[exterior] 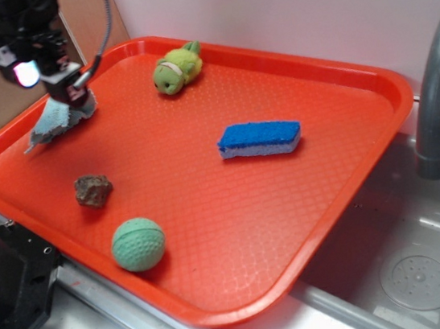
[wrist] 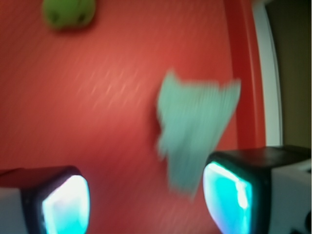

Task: Grab the blue cloth.

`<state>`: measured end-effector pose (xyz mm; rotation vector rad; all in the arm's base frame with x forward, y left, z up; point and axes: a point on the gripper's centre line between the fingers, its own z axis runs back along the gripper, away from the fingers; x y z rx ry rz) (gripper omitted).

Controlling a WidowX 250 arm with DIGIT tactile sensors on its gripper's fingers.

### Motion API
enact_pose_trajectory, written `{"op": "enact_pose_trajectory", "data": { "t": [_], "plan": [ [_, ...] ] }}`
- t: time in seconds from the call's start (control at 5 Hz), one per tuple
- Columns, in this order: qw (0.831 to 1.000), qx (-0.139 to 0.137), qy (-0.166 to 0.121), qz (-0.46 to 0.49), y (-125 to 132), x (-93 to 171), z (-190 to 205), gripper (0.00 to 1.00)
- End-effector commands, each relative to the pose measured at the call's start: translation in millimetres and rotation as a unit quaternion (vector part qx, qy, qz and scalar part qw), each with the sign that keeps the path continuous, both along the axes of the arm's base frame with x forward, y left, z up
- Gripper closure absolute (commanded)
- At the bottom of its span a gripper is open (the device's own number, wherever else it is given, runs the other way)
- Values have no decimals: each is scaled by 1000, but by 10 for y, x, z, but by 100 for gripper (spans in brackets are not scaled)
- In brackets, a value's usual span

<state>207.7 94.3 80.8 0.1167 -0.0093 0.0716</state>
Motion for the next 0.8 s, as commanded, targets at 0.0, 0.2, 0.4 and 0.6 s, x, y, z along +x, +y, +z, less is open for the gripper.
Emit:
{"op": "enact_pose_trajectory", "data": {
  "t": [0.0,0.2,0.4,0.6],
  "plan": [
    [999,7,-33,-9,195,-149,-21,0],
    [1000,-14,-11,-1,322,-194,-155,0],
    [1000,-17,7,7,418,-180,-278,0],
    [1000,-6,18,-3,432,-152,-326,0]
  ]
}}
